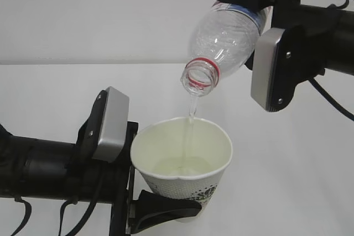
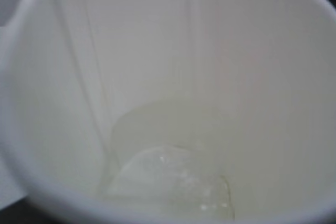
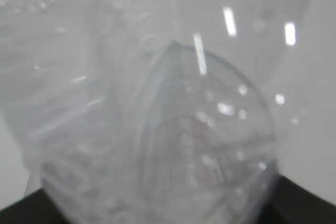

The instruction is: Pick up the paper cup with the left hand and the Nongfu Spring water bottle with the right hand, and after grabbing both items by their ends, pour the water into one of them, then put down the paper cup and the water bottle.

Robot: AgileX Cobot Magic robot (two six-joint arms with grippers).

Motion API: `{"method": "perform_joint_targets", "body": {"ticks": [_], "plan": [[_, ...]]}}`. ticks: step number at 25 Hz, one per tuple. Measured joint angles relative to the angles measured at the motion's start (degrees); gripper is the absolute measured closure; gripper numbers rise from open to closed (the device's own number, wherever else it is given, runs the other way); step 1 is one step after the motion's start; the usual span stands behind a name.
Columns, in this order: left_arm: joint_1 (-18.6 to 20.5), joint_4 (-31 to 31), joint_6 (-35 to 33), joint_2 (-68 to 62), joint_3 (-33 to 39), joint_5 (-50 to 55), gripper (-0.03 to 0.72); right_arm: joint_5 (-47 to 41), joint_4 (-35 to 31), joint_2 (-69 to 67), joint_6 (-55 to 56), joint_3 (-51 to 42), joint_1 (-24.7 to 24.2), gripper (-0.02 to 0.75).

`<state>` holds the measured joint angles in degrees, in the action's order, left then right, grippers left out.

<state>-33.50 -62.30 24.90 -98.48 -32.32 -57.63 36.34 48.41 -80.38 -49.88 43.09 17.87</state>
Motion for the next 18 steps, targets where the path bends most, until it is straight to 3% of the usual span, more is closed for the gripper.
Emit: {"method": "perform_joint_targets", "body": {"ticks": [18], "plan": [[0.00, 0.00, 0.00, 0.00, 0.00, 0.00, 0.196, 0.10, 0.00, 0.00, -0.03, 0.00, 0.00, 0.295]]}}
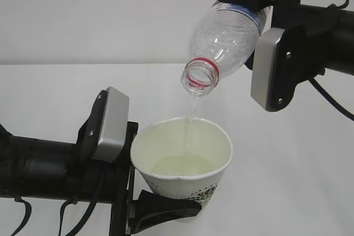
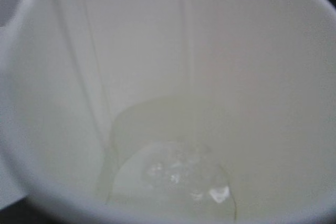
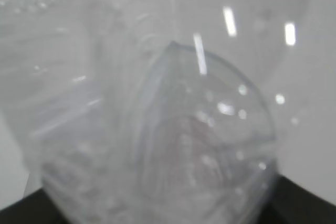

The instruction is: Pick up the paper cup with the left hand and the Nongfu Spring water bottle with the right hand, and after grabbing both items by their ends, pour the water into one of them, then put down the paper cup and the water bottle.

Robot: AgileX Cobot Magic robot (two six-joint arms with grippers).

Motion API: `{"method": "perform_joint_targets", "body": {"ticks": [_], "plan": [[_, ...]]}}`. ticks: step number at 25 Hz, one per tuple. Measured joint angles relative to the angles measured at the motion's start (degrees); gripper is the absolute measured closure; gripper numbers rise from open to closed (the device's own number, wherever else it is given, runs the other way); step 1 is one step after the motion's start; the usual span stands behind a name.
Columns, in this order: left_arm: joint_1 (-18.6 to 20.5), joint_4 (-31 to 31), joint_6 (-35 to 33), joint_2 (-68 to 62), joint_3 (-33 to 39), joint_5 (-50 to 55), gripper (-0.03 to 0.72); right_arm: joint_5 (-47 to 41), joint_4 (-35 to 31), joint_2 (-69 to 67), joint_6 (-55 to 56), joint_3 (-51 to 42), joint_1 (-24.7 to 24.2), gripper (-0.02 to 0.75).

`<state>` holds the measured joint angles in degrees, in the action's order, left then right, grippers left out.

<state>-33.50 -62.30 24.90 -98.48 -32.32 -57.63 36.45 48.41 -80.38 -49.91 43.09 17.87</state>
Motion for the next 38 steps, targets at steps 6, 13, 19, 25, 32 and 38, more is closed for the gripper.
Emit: {"method": "perform_joint_targets", "body": {"ticks": [6, 13, 19, 25, 32, 38], "plan": [[0.00, 0.00, 0.00, 0.00, 0.00, 0.00, 0.196, 0.00, 0.00, 0.00, 0.00, 0.00, 0.00, 0.295], [0.00, 0.00, 0.00, 0.00, 0.00, 0.00, 0.196, 0.00, 0.00, 0.00, -0.09, 0.00, 0.00, 0.295], [0.00, 0.00, 0.00, 0.00, 0.00, 0.00, 0.196, 0.00, 0.00, 0.00, -0.09, 0.00, 0.00, 0.295], [0.00, 0.00, 0.00, 0.00, 0.00, 0.00, 0.196, 0.00, -0.10, 0.00, -0.09, 0.00, 0.00, 0.295], [0.00, 0.00, 0.00, 0.00, 0.00, 0.00, 0.196, 0.00, -0.10, 0.00, -0.09, 0.00, 0.00, 0.295], [0.00, 0.00, 0.00, 0.00, 0.00, 0.00, 0.196, 0.00, -0.10, 0.00, -0.29, 0.00, 0.00, 0.295]]}}
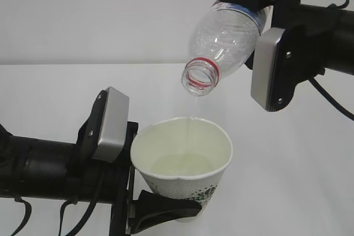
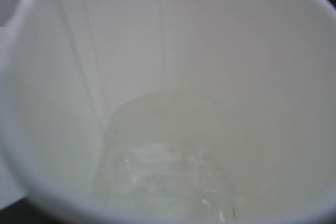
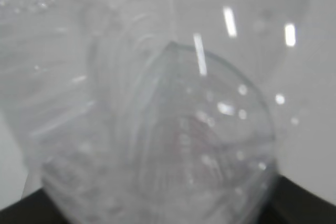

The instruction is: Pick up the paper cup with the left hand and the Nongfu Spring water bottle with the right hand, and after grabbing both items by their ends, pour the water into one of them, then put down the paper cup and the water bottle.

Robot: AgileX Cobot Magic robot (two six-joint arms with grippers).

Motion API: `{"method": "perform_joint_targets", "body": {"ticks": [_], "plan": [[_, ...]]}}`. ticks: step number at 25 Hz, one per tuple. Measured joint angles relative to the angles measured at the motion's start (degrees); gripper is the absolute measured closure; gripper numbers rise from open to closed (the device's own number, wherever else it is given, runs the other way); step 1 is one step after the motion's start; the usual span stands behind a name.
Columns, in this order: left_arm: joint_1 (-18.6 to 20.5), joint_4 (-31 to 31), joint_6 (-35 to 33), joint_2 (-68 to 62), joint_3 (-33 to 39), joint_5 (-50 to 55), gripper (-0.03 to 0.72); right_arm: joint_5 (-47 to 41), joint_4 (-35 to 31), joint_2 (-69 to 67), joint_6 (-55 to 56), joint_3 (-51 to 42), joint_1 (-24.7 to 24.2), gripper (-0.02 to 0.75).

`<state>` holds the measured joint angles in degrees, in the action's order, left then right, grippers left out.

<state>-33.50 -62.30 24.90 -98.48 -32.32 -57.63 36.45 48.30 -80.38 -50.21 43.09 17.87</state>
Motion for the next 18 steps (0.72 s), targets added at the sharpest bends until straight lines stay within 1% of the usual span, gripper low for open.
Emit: {"method": "perform_joint_targets", "body": {"ticks": [18], "plan": [[0.00, 0.00, 0.00, 0.00, 0.00, 0.00, 0.196, 0.00, -0.10, 0.00, -1.03, 0.00, 0.00, 0.295]]}}
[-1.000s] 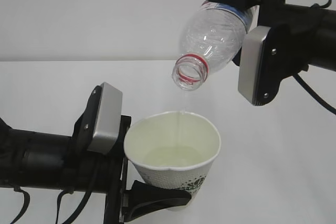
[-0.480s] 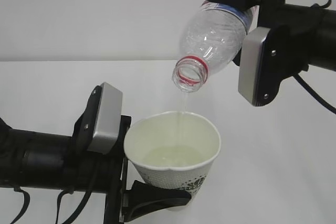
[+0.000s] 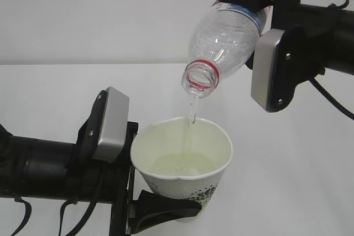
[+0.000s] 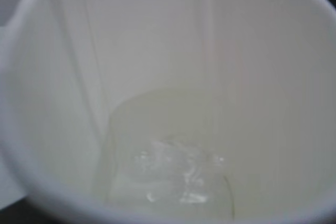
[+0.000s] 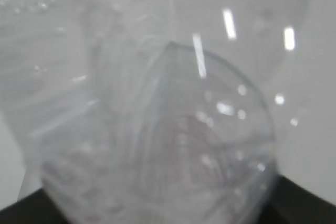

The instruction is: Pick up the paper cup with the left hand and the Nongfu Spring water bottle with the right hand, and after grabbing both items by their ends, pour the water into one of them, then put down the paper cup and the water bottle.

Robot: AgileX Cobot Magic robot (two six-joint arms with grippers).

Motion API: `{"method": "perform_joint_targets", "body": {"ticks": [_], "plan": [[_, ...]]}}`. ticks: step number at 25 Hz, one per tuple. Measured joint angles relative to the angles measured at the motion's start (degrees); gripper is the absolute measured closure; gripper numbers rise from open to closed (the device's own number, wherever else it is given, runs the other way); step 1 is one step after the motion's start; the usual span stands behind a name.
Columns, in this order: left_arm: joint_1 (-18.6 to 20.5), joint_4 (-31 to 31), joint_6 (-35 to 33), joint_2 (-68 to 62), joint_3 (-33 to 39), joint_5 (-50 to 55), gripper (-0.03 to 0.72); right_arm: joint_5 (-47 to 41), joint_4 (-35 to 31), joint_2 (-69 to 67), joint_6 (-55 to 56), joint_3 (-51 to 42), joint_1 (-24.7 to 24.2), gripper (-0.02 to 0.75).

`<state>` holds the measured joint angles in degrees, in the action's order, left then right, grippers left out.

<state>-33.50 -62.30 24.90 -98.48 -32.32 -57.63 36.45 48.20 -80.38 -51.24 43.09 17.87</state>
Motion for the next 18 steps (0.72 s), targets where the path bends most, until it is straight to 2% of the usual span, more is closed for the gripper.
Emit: {"method": "perform_joint_targets", "body": {"ticks": [18], "plan": [[0.00, 0.00, 0.00, 0.00, 0.00, 0.00, 0.196, 0.00, 0.00, 0.00, -0.22, 0.00, 0.00, 0.295]]}}
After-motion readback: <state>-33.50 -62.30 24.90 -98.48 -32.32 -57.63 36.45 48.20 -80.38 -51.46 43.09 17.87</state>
